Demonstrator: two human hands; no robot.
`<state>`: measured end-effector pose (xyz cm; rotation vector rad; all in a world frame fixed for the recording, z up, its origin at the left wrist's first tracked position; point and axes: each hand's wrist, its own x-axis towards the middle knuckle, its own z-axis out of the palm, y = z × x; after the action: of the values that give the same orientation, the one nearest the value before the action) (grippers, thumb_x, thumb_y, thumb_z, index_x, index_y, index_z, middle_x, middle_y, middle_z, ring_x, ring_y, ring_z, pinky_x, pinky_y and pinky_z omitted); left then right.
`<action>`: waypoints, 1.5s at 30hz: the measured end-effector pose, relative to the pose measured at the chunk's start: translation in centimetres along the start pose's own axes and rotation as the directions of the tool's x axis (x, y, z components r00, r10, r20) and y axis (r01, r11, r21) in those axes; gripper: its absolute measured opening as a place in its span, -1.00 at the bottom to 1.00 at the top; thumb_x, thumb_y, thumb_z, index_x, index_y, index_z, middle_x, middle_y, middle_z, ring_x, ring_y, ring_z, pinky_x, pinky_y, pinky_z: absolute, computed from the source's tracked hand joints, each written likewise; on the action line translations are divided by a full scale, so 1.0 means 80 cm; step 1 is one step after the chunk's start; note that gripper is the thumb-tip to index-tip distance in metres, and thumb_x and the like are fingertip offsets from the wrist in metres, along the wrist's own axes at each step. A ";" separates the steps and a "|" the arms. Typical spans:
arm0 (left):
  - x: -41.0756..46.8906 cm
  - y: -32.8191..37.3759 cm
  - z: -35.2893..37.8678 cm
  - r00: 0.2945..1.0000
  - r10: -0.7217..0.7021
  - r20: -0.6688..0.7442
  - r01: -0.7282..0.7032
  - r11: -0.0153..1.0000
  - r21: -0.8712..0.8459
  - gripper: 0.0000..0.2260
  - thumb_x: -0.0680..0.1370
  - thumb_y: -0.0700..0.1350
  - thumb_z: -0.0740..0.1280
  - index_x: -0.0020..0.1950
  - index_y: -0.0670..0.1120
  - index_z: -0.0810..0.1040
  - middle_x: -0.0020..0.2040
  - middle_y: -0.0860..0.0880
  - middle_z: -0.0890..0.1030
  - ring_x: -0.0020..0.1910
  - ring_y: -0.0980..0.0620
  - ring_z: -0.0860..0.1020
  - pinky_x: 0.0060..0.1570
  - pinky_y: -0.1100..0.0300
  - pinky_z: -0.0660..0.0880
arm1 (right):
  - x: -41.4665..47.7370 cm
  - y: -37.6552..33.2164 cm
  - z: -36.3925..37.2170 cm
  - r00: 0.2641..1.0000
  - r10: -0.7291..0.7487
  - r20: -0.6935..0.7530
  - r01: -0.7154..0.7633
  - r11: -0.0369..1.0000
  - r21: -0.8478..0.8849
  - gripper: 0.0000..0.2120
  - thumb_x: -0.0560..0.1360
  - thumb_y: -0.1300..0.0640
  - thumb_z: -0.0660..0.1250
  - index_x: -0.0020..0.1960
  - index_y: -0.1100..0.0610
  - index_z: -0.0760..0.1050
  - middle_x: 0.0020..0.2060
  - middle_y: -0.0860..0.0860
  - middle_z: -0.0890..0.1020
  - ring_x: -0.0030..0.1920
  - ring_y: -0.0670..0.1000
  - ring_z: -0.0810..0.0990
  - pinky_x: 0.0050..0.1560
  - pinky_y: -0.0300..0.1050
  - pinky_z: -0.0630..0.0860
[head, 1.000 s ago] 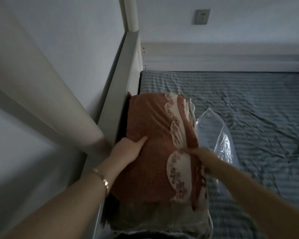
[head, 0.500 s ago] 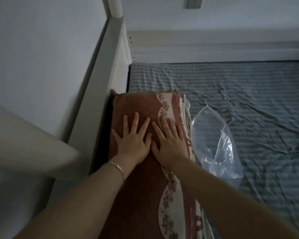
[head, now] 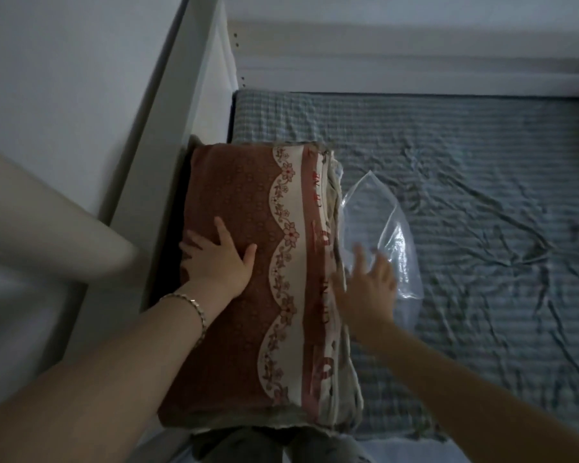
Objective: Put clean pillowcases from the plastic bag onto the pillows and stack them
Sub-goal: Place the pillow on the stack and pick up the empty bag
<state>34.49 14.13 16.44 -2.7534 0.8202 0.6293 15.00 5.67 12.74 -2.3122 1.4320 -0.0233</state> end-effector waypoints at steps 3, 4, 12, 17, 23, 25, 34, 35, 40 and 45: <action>-0.026 0.022 -0.018 0.995 0.087 -0.056 -0.086 0.996 0.015 -0.39 0.60 0.12 0.05 0.53 -0.14 -0.09 0.51 -0.29 -0.05 0.47 -0.30 0.02 0.41 -0.13 0.11 | 0.048 0.056 -0.027 0.983 0.177 0.048 -0.172 0.980 -0.096 -0.17 0.44 -0.30 0.24 0.50 -0.20 -0.21 0.45 0.26 -0.34 0.45 0.35 -0.27 0.40 0.33 -0.09; -0.036 0.030 -0.020 0.971 0.210 -0.112 -0.210 0.978 0.015 -0.43 0.60 0.06 0.09 0.52 -0.11 -0.05 0.52 -0.24 -0.07 0.49 -0.27 -0.03 0.43 -0.12 0.06 | 0.060 0.073 -0.030 0.974 0.160 0.160 -0.130 0.974 -0.184 -0.12 0.39 -0.32 0.30 0.49 -0.24 -0.20 0.42 0.25 -0.41 0.43 0.38 -0.30 0.38 0.38 -0.05; -0.089 0.065 0.008 0.747 0.640 -0.183 -0.658 0.751 -0.061 -0.58 0.59 -0.08 0.13 0.45 -0.03 0.21 0.48 -0.04 0.11 0.50 -0.02 0.03 0.42 0.15 0.11 | 0.043 0.132 0.014 0.878 0.007 0.478 0.314 0.746 -0.587 -0.57 0.55 0.10 0.25 0.40 0.09 0.31 0.46 0.35 -0.21 0.45 0.40 0.04 0.34 0.16 0.33; -0.125 0.086 -0.015 0.755 0.652 -0.069 -0.625 0.683 -0.378 -0.53 0.55 0.04 0.27 0.43 -0.04 0.29 0.46 0.01 0.23 0.42 0.07 0.22 0.30 0.33 0.13 | 0.010 0.122 -0.031 0.982 0.065 0.178 -0.050 0.995 -0.088 -0.75 0.55 0.27 0.15 0.16 0.21 0.50 0.23 0.09 0.47 0.18 0.11 0.50 0.08 -0.11 0.44; -0.158 0.164 -0.058 0.834 0.444 0.329 0.125 0.428 -0.895 0.04 0.31 0.23 0.46 0.54 -0.13 -0.09 0.48 -0.14 0.22 0.34 -0.18 0.38 0.11 -0.04 0.51 | -0.072 0.044 -0.139 0.992 -0.128 -0.010 0.128 0.981 0.149 -0.92 0.49 0.22 0.23 -0.05 0.10 0.46 -0.05 0.02 0.54 -0.03 0.07 0.55 -0.15 -0.27 0.28; -0.166 0.184 -0.066 0.780 0.485 0.395 0.186 0.423 -0.887 -0.07 0.28 0.12 0.53 0.47 -0.25 0.18 0.17 -0.23 0.53 -0.10 -0.11 0.62 -0.40 0.16 0.56 | -0.108 0.035 -0.164 0.971 -0.235 0.046 0.223 0.957 0.188 -0.70 0.48 0.16 0.31 0.20 0.11 0.39 0.11 0.01 0.56 0.11 0.02 0.54 -0.03 -0.27 0.36; -0.304 0.274 -0.095 0.656 0.689 0.308 0.123 0.305 -0.944 -0.86 0.60 -0.29 0.15 0.12 -0.24 0.43 -0.54 -0.06 0.53 -0.68 0.12 0.47 -0.69 0.36 0.36 | -0.275 0.146 -0.196 0.932 0.345 -0.110 -0.331 0.934 0.132 0.39 0.11 -0.36 0.48 0.40 0.03 -0.55 0.42 -0.11 -0.37 0.47 -0.04 -0.34 0.49 -0.01 -0.25; -0.326 0.282 -0.099 0.590 0.736 0.332 0.135 0.316 -0.939 -0.87 0.63 -0.25 0.11 -0.02 -0.23 0.43 -0.59 -0.02 0.52 -0.68 0.14 0.47 -0.69 0.35 0.38 | -0.279 0.159 -0.194 0.906 0.413 -0.092 -0.374 0.883 0.282 0.41 0.08 -0.35 0.50 0.42 0.01 -0.53 0.49 -0.05 -0.23 0.51 0.01 -0.19 0.51 0.05 -0.10; -0.446 0.341 -0.081 0.330 0.855 0.400 -0.002 0.424 -0.906 -0.82 0.59 -0.33 0.07 -0.15 -0.27 0.41 -0.56 -0.06 0.50 -0.68 0.13 0.45 -0.66 0.35 0.39 | -0.287 0.261 -0.214 0.750 0.661 -0.027 -0.192 0.257 0.947 -0.03 0.13 0.03 0.60 0.43 0.07 0.21 0.18 0.06 0.52 0.07 0.02 0.56 -0.04 -0.08 0.57; -0.511 0.453 -0.015 0.445 0.892 0.084 -0.478 0.315 -0.820 -0.19 0.50 -0.36 0.29 0.50 0.23 -0.05 0.17 -0.10 0.44 -0.25 0.00 0.57 -0.45 0.25 0.53 | -0.352 0.422 -0.264 0.568 0.818 0.096 -0.329 0.119 0.937 -0.89 0.51 0.36 0.24 -0.12 0.33 0.53 -0.21 0.16 0.51 -0.27 0.04 0.48 -0.38 -0.24 0.35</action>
<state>-16.27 3.20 33.47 -2.2049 2.0393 2.2198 -31.84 9.78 25.60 -0.6646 1.8255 -0.9444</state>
